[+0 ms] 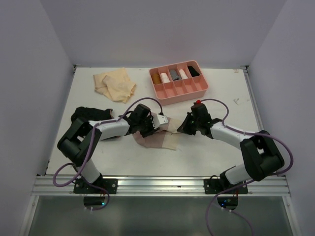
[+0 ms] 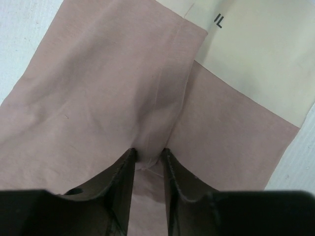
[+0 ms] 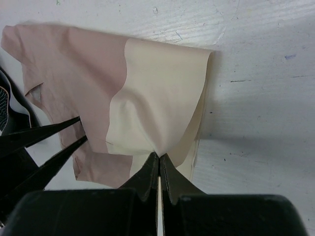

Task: Roll the underwear
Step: Fold the underwear

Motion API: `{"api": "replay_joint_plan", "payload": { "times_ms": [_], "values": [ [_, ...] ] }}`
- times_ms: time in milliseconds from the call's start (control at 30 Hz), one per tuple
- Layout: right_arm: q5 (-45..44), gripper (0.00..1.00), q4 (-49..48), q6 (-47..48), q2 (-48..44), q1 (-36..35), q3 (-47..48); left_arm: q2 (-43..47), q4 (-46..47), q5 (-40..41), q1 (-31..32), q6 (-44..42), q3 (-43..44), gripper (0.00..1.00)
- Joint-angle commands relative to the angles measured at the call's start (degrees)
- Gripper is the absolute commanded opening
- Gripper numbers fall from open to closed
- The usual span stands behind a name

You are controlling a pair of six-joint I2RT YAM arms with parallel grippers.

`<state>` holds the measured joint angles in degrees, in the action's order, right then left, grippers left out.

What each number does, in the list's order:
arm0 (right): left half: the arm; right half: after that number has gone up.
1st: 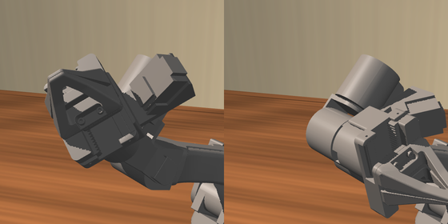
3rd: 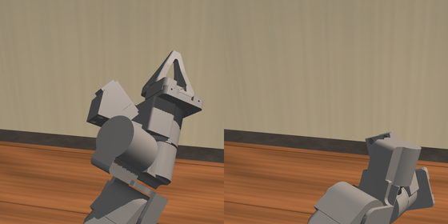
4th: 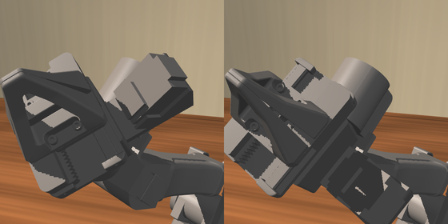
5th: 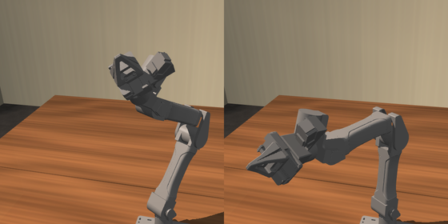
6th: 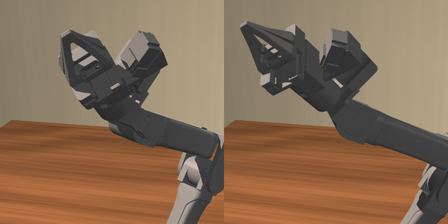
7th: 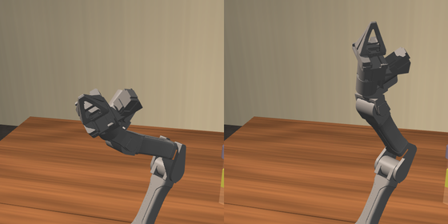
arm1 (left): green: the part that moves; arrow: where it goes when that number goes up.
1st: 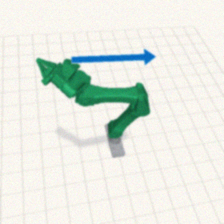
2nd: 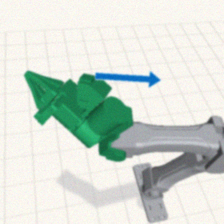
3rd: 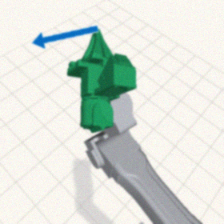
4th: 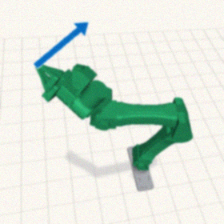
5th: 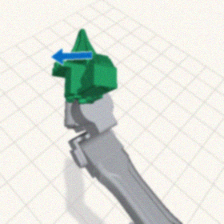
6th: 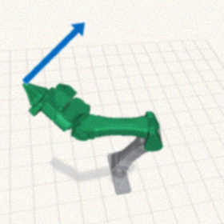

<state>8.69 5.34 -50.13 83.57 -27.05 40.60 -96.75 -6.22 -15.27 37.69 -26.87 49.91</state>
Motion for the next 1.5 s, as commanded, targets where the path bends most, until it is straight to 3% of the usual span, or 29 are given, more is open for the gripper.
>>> {"api": "replay_joint_plan", "payload": {
  "times_ms": [0,100,367,567,767,900,1200,1467],
  "values": [
    [0.9,0.0,0.5,1.4,0.7,0.2,2.3,2.3,1.5,-1.1,0.4,-1.3,0.8,0.34],
    [1.2,0.0,0.3,1.3,0.7,0.2,2.0,2.9,1.3,-2.3,0.4,-0.8,0.8,0.39],
    [1.5,0.0,0.2,1.3,0.7,0.2,2.0,1.3,1.7,-2.9,0.4,0.9,2.8,0.38],
    [1.4,0.0,0.8,1.3,0.5,0.2,2.1,-0.4,2.0,-2.0,0.4,0.8,4.1,0.23],
    [1.4,0.0,1.2,1.3,0.6,0.3,2.6,0.7,0.1,-2.1,0.4,-1.1,4.6,0.0],
    [1.5,0.0,1.9,1.9,0.7,0.6,3.8,2.8,-2.5,-2.6,0.3,-3.3,4.6,0.0],
    [4.1,0.0,7.6,6.1,1.5,0.7,8.8,8.9,-17.8,-6.3,-0.2,-11.1,9.6,0.0],
    [7.0,0.0,9.9,7.8,0.3,0.6,7.6,10.6,-24.1,-6.2,-0.7,-15.7,8.6,0.0]
  ]
}}
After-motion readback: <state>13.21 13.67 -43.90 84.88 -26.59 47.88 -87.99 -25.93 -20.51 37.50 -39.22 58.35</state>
